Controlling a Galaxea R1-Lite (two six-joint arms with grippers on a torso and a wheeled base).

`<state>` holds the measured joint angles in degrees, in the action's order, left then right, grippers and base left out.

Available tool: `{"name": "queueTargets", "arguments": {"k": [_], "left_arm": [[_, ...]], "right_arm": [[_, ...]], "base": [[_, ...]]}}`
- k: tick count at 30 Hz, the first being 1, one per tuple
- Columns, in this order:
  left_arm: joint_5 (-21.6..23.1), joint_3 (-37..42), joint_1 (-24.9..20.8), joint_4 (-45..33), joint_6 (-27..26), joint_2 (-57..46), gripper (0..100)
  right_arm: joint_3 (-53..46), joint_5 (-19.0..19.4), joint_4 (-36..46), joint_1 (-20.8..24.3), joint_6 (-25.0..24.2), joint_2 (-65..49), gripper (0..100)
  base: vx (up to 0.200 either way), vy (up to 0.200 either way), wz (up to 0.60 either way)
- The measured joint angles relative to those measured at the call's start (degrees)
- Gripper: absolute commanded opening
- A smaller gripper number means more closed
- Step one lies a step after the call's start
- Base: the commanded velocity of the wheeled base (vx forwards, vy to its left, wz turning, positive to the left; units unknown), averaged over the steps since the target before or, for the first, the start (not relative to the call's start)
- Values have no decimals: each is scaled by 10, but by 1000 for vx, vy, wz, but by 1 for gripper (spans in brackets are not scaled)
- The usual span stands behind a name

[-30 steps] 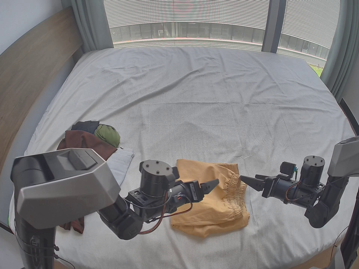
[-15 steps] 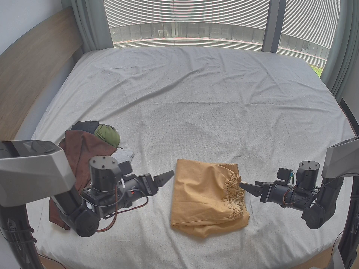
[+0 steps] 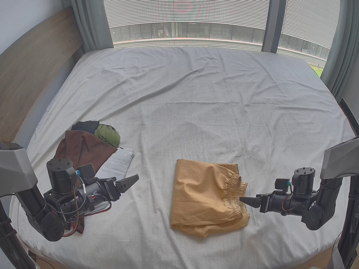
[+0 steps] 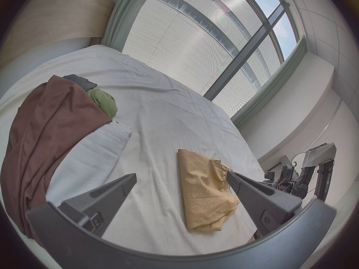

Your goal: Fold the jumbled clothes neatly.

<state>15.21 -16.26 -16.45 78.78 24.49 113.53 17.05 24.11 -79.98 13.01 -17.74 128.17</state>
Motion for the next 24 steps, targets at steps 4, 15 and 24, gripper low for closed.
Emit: {"name": "queueTargets", "arguments": {"k": [4,15,24], "left_arm": [[6,11,15,11,-5,0,100],[6,22,22,38,-7,11,100],[6,30,23,95,-12,48,100]], "right_arm": [[-2,0,4,-1,4,15,100],[-6,0,5,10,4,51,100],[9,-7,5,21,4,84,100]], "base": [[0,0,0],[0,0,0],[0,0,0]]}}
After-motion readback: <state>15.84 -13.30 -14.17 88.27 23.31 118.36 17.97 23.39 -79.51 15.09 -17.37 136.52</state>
